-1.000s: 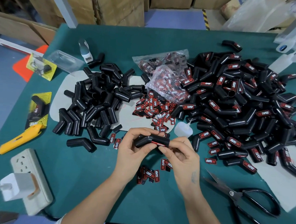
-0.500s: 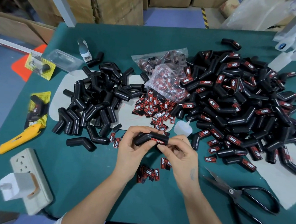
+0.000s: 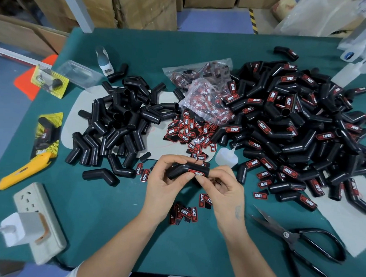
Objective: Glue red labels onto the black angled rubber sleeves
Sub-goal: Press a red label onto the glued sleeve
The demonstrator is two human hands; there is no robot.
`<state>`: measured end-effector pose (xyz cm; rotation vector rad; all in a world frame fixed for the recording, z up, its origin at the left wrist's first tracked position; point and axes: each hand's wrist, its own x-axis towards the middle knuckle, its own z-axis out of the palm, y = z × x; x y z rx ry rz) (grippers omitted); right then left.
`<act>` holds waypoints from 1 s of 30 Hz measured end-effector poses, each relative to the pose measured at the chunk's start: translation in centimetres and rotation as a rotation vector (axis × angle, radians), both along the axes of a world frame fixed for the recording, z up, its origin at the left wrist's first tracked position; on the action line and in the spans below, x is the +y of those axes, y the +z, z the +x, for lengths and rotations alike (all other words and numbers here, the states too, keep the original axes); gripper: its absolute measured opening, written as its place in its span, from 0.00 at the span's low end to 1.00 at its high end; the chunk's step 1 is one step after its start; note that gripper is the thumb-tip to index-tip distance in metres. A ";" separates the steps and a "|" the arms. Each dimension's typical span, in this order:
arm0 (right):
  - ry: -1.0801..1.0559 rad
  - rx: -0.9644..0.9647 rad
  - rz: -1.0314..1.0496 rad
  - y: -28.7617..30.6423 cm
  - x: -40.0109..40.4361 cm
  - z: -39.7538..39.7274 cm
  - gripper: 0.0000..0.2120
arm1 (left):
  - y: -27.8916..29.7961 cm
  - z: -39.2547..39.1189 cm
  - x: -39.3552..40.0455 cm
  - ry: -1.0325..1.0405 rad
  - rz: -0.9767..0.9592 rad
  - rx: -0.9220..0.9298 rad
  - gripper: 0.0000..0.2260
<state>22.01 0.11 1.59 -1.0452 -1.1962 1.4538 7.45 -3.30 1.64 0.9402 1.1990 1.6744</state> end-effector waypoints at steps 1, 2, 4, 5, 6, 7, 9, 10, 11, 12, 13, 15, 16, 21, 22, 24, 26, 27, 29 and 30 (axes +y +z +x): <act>0.001 0.001 -0.006 0.0 0.0 0.0 0.04 | 0.0 0.0 0.0 0.000 0.001 -0.002 0.15; 0.003 0.000 -0.011 0.0 0.0 -0.1 0.03 | 0.1 0.0 0.1 0.000 0.003 -0.003 0.15; 0.002 0.002 -0.024 0.0 0.0 -0.1 0.04 | 0.1 0.0 0.1 -0.002 0.006 -0.007 0.15; 0.001 0.003 -0.031 0.0 0.0 -0.1 0.05 | 0.1 0.0 0.1 -0.003 0.006 -0.008 0.14; 0.002 0.006 -0.038 0.0 0.0 -0.1 0.05 | 0.1 0.0 0.1 -0.003 0.006 -0.009 0.14; 0.006 0.010 -0.042 0.0 0.0 -0.1 0.06 | 0.1 0.0 0.1 -0.002 0.007 -0.009 0.13; 0.016 0.028 -0.050 0.0 0.0 -0.1 0.07 | 0.1 -0.1 0.1 0.006 0.003 -0.003 0.13; 0.020 0.041 -0.063 0.0 0.0 -0.2 0.08 | 0.0 -0.1 0.1 0.009 0.002 0.006 0.13; 0.023 0.053 -0.085 0.1 0.0 -0.3 0.08 | 0.0 -0.1 0.2 0.008 0.003 0.017 0.13; 0.024 0.062 -0.109 0.0 0.0 -0.3 0.08 | -0.1 -0.1 0.2 0.007 0.005 0.031 0.13; 0.023 0.067 -0.130 0.0 0.1 -0.4 0.08 | -0.3 -0.1 0.2 0.006 0.008 0.045 0.12; 0.023 0.064 -0.148 0.0 0.1 -0.4 0.09 | -0.5 -0.1 0.2 0.008 0.007 0.068 0.12; 0.023 0.061 -0.150 -0.1 0.1 -0.4 0.09 | -0.5 -0.1 0.1 0.008 0.002 0.072 0.12; 0.018 0.061 -0.158 -0.2 0.2 -0.3 0.07 | -0.4 -0.2 0.1 0.003 -0.019 0.064 0.12; 0.016 0.061 -0.158 -0.2 0.2 -0.3 0.07 | -0.4 -0.2 0.1 0.001 -0.022 0.058 0.12; 0.015 0.063 -0.157 -0.2 0.2 -0.3 0.07 | -0.4 -0.3 0.1 -0.006 -0.024 0.048 0.12; 0.016 0.070 -0.158 -0.2 0.2 -0.3 0.06 | -0.4 -0.3 0.2 -0.013 -0.022 0.045 0.12; 0.016 0.074 -0.160 -0.2 0.2 -0.3 0.05 | -0.4 -0.3 0.2 -0.016 -0.020 0.045 0.12; 0.013 0.080 -0.160 -0.1 0.2 -0.3 0.02 | -0.5 -0.3 0.2 -0.014 -0.020 0.044 0.12; 0.008 0.079 -0.156 -0.2 0.2 -0.4 0.03 | -0.5 -0.3 0.2 -0.011 -0.025 0.040 0.12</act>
